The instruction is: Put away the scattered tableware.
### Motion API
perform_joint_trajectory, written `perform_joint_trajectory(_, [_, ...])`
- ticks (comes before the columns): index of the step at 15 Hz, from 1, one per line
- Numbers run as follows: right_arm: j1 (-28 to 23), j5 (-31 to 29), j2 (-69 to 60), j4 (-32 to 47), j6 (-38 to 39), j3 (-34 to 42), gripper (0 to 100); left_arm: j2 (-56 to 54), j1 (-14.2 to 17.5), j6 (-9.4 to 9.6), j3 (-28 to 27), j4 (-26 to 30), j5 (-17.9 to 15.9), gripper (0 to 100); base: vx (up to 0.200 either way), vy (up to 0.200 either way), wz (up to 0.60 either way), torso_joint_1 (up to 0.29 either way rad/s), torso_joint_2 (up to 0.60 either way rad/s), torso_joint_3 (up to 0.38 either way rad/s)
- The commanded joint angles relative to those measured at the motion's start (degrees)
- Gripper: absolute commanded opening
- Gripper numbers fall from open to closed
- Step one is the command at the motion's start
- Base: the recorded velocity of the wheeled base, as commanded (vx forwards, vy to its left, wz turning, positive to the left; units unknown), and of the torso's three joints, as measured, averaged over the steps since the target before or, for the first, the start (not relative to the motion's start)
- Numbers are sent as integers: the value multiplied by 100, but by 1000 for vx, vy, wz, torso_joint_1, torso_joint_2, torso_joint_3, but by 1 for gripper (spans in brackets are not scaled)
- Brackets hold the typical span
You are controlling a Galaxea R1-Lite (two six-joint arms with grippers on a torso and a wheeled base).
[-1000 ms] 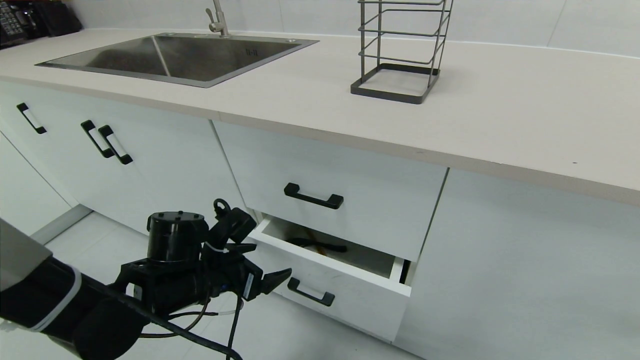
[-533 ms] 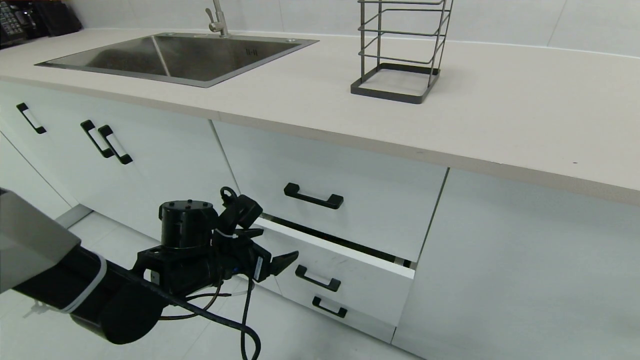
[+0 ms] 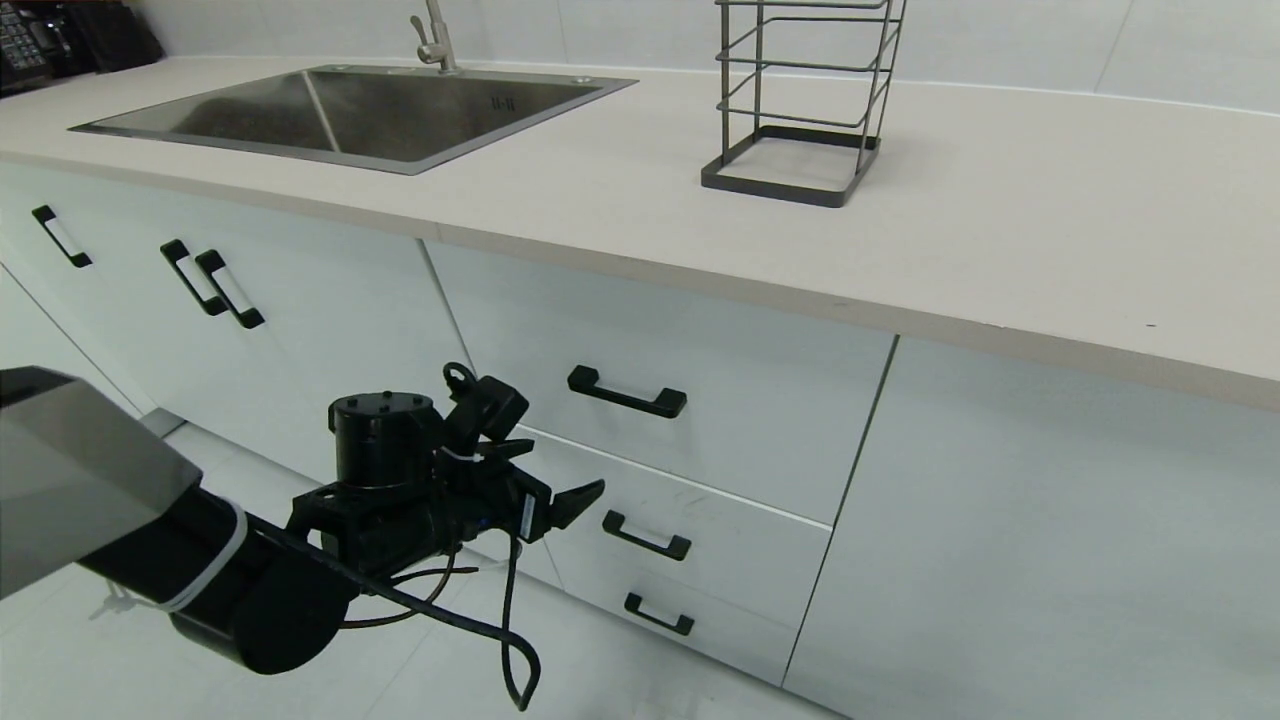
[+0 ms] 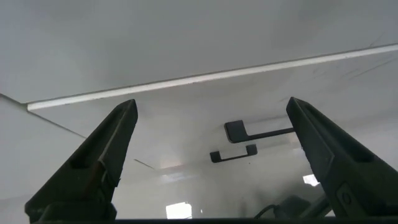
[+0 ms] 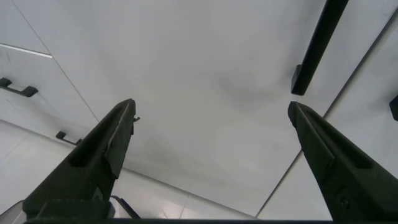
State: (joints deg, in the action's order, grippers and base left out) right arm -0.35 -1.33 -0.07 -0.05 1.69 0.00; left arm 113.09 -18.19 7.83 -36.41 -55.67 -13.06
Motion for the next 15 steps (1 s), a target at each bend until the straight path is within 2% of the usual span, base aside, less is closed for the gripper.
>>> perform_joint_trajectory(1, [0,10,7,14,-20,0,100,-411,0,8,284,-5,14,100,0,0,0,0,0,0])
perform_joint_trajectory(4, [0,10,7,14,-11,-9,100,-1509,0,26,1066,-5,-4,100,0,0,0,0,0,0])
perform_joint_trajectory(6, [0,10,7,14,15,0,100,-2608,8,8,1620,4,5,100,0,0,-600,2,2,7])
perform_joint_trajectory(8, [0,-8,7,14,15,-9,100,-3786,70,0,1945,48,-4,100,0,0,-600,0,7,2])
perform_joint_trajectory(9, [0,1,7,14,6,-9,100,-4515,351,-9,2112,101,14,100,0,0,-600,-7,7,2])
perform_joint_trajectory(10, [0,1,7,14,-2,-9,100,-5087,799,26,2226,162,-4,100,0,0,-600,7,2,7])
perform_joint_trajectory(11, [0,1,7,14,-2,-9,100,-5333,984,44,2288,171,-4,100,0,0,-600,7,2,-7])
perform_joint_trajectory(12, [0,-8,7,14,-2,-9,100,-6299,1177,8,2464,215,-4,100,0,0,0,0,0,0])
perform_joint_trajectory(13, [0,10,7,14,-20,-9,100,-6862,1204,8,2578,461,5,100,0,0,0,0,0,0])
perform_joint_trajectory(14, [0,10,7,14,-20,-9,100,-7442,1265,8,2692,953,31,100,0,0,0,0,0,0])
perform_joint_trajectory(15, [0,19,7,14,-46,-9,100,-8084,1300,-18,2727,1841,58,100,0,0,0,0,0,0])
